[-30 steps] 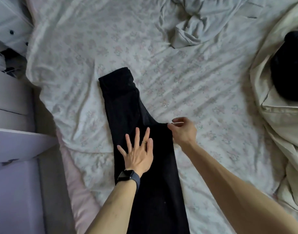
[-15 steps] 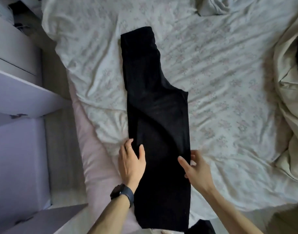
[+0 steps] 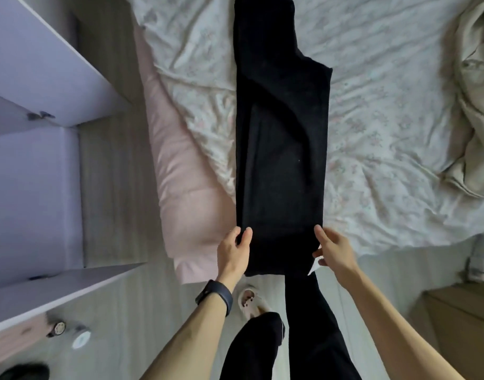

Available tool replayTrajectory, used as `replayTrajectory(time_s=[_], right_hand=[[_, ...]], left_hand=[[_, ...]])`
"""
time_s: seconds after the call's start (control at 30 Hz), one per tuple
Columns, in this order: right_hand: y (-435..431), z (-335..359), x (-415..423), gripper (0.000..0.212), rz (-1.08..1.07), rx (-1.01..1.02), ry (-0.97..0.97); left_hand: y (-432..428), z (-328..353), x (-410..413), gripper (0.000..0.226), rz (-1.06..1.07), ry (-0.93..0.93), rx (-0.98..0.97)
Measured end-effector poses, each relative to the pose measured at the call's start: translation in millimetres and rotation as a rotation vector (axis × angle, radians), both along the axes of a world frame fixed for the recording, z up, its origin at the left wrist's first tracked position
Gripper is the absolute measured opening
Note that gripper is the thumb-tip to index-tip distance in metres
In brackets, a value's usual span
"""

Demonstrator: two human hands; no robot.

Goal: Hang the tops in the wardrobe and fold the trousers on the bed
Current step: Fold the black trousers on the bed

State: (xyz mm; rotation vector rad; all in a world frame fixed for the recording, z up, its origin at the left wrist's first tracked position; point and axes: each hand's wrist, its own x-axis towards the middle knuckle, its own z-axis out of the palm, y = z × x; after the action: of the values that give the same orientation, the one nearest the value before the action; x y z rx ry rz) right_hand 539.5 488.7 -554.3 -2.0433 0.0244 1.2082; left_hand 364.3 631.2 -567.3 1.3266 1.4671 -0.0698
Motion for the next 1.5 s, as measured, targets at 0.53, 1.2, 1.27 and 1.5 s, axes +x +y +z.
replayTrajectory(time_s=[0.53, 1.2, 1.27, 1.5], right_hand=[[-43.7, -42.7, -48.8, 0.022, 0.031, -0.02, 0.056], [-167.4, -24.1, -99.8, 0.044, 0.341, -0.003, 0.336], [-172.6, -29.5, -109.6, 0.044, 0.283, 0.021, 0.405], [-185.7, -59.4, -145.6, 0.064, 0.086, 0.079, 0.566]], left_hand=[[-45.0, -37.9, -55.9, 0.03, 0.001, 0.04, -0.119], [-144.4, 2.6, -162.5, 0.021, -0.151, -0.014, -0.37], [-156.3, 8.0, -167.3, 0.025, -0.136, -0.009, -0.36], [-180.9, 26.0, -154.6, 0.021, 0.041, -0.139, -0.41]])
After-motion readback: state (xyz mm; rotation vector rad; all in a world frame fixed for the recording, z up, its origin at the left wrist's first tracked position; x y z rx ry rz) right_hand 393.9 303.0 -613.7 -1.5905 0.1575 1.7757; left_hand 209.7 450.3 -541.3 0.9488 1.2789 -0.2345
